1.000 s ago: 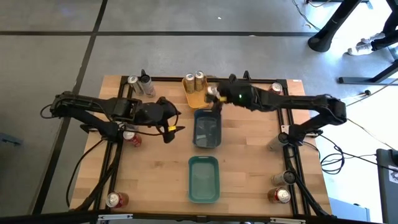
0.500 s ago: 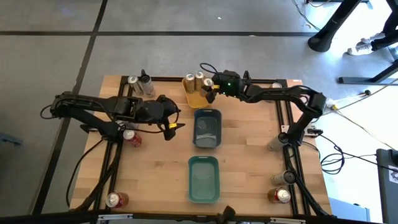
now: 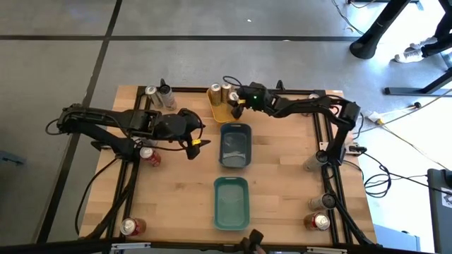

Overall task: Sort soda cans
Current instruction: Put the bottom blue soda can into the yellow bin

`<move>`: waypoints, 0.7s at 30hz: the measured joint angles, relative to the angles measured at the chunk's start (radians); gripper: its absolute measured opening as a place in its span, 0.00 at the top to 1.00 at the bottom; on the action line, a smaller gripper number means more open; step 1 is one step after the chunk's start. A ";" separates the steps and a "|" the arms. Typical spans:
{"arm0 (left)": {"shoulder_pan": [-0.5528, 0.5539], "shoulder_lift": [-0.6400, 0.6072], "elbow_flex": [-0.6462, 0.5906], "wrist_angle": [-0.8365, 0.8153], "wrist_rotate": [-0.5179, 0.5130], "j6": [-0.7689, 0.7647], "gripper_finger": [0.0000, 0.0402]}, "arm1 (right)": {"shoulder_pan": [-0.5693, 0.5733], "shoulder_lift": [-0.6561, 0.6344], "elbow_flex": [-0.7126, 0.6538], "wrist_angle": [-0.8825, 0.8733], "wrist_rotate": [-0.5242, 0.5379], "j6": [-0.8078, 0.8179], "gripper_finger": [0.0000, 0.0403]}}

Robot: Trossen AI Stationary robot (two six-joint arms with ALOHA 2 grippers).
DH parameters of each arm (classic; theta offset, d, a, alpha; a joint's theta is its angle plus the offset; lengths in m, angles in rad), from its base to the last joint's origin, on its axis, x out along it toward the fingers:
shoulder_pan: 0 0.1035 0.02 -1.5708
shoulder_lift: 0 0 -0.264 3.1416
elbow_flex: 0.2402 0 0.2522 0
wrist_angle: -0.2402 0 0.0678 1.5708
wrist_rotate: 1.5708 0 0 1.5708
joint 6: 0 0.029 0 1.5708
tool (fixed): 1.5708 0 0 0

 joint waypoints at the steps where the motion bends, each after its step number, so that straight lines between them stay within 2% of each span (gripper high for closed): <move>1: 0.000 0.000 0.000 0.000 0.000 -0.004 0.23 | 0.000 0.007 0.000 -0.005 0.002 -0.010 0.45; 5: 0.000 0.000 0.000 0.000 0.000 -0.007 0.23 | 0.000 0.023 0.000 0.001 0.009 -0.013 0.43; 15: 0.000 0.000 0.000 0.000 0.000 -0.011 0.23 | 0.001 0.051 0.000 0.020 0.022 -0.012 0.23; 21: 0.000 0.000 0.000 -0.002 0.000 -0.014 0.23 | 0.001 0.027 0.000 0.009 0.046 -0.013 0.18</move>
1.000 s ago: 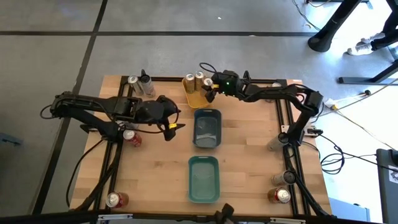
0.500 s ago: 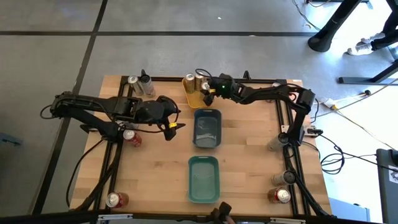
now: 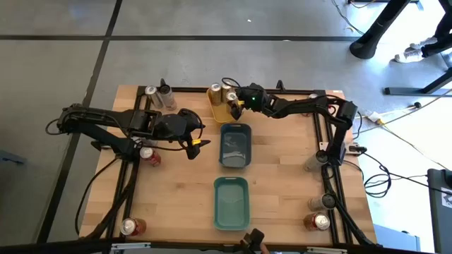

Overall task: Sort soda cans
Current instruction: Put the bottom blue soda can into the yellow bin, then move the black soda can to the right

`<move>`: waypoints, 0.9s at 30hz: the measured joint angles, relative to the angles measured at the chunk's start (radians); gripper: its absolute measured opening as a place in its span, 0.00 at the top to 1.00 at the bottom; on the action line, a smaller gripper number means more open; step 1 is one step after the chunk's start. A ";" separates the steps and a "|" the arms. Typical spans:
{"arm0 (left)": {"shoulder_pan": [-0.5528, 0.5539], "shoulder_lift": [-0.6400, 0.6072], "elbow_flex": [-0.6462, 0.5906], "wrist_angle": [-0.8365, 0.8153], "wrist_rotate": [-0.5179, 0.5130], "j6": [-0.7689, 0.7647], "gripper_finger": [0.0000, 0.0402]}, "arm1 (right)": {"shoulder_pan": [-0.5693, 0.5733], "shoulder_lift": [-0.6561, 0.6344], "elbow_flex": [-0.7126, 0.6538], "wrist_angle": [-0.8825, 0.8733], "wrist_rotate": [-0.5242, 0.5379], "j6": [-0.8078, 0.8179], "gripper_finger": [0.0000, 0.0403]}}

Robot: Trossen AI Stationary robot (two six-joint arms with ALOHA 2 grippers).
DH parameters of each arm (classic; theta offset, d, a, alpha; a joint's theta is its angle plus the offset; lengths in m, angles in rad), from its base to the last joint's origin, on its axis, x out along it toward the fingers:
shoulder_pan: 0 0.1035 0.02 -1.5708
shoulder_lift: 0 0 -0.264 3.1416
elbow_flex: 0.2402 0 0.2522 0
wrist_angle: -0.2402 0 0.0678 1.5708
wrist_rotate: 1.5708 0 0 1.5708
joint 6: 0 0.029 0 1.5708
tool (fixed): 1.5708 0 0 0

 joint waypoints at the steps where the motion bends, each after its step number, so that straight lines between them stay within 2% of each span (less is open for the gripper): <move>1: 0.000 0.000 0.000 -0.001 0.000 0.000 0.23 | 0.000 -0.013 0.000 -0.014 0.007 -0.001 0.18; 10: 0.004 0.000 0.000 -0.030 -0.001 -0.005 0.23 | 0.001 -0.214 0.001 -0.193 0.018 -0.024 0.18; 16: 0.047 0.000 0.000 -0.127 -0.033 -0.074 0.23 | 0.044 -0.344 0.001 -0.323 0.010 -0.024 0.18; 21: 0.148 0.000 0.000 -0.265 -0.070 -0.155 0.23 | 0.107 -0.392 0.001 -0.371 0.009 -0.025 0.18; 27: 0.337 0.000 0.000 -0.456 -0.074 -0.244 0.23 | 0.161 -0.390 0.000 -0.394 0.009 -0.027 0.18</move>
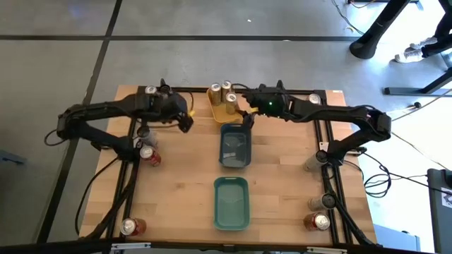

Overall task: Sort soda cans
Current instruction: Move the black soda can to the right

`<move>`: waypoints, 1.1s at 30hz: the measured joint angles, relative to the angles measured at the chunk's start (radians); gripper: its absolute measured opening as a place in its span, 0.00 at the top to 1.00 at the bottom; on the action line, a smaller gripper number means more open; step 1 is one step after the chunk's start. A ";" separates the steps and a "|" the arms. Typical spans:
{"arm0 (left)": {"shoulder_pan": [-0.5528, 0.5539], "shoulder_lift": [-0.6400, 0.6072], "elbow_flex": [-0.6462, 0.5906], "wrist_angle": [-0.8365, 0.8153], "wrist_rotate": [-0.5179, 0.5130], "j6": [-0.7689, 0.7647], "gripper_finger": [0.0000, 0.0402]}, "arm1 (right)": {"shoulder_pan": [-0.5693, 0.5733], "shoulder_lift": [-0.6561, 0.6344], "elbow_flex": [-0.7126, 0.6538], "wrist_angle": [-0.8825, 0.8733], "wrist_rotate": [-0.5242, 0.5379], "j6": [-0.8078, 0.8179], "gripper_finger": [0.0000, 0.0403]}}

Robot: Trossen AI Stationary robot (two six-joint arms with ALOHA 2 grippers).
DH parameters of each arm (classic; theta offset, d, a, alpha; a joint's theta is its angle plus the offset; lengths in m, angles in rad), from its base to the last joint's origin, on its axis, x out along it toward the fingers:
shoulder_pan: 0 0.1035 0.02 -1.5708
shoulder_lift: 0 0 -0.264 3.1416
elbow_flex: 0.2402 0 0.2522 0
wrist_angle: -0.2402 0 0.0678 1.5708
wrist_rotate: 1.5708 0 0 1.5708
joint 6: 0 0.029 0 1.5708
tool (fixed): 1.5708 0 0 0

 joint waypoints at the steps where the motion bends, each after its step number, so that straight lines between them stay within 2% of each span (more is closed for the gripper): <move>1: 0.030 0.000 0.000 -0.028 0.000 -0.008 0.23 | 0.005 0.002 0.000 -0.003 0.000 0.000 0.18; 7: 0.196 0.000 0.000 -0.091 0.000 0.017 0.23 | 0.003 0.012 -0.001 -0.050 0.000 0.000 0.18; 18: 0.451 0.040 0.000 0.017 0.000 0.137 0.23 | 0.003 0.063 -0.010 -0.039 -0.001 -0.023 0.18; 25: 0.550 0.119 0.000 0.083 0.000 0.158 0.23 | 0.003 0.106 -0.010 -0.043 -0.001 -0.031 0.18; 33: 0.613 0.206 0.000 0.120 0.001 0.161 0.23 | 0.003 0.118 -0.010 -0.046 -0.001 -0.056 0.18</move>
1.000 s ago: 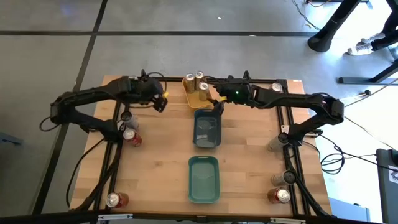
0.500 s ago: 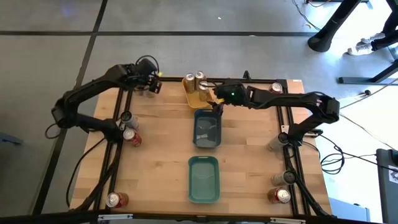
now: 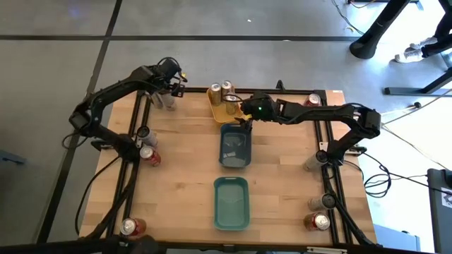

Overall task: Sort soda cans
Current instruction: Move the black soda can to the right

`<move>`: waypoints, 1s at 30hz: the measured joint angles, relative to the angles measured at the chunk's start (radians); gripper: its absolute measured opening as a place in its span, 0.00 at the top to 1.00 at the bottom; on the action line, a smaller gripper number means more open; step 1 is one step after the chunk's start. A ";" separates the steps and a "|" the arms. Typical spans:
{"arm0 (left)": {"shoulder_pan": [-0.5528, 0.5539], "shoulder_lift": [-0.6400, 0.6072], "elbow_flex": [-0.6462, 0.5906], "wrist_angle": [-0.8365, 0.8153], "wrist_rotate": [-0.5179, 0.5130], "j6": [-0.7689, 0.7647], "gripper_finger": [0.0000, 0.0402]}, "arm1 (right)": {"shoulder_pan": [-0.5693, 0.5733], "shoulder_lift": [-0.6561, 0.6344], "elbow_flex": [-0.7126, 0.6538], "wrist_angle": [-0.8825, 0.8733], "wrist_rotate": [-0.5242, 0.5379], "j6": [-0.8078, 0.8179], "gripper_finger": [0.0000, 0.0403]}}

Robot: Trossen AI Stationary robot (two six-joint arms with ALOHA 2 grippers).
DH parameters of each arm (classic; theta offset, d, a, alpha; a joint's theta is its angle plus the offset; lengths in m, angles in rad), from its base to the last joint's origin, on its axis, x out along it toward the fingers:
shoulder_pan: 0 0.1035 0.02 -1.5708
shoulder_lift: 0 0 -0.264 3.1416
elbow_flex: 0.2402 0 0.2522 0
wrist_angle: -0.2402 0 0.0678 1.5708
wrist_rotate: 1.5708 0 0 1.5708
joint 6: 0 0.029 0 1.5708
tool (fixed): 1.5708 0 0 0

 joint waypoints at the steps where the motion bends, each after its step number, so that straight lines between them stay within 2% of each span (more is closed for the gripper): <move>1: 0.005 0.011 0.000 -0.001 -0.003 -0.002 0.23 | 0.000 0.000 0.000 -0.001 0.000 -0.001 0.18; 16: 0.001 0.033 0.002 -0.006 0.003 0.016 0.23 | 0.000 0.000 0.000 -0.029 0.000 -0.014 0.18; 22: -0.032 -0.027 0.000 -0.007 0.027 0.014 0.23 | 0.000 0.000 0.000 -0.033 0.000 -0.011 0.18; 26: -0.025 -0.068 0.000 -0.006 -0.032 0.014 0.23 | 0.000 0.000 0.000 -0.032 0.000 -0.007 0.18; 30: -0.003 -0.070 0.000 -0.008 -0.033 0.013 0.23 | 0.000 0.000 0.000 -0.032 -0.001 0.007 0.18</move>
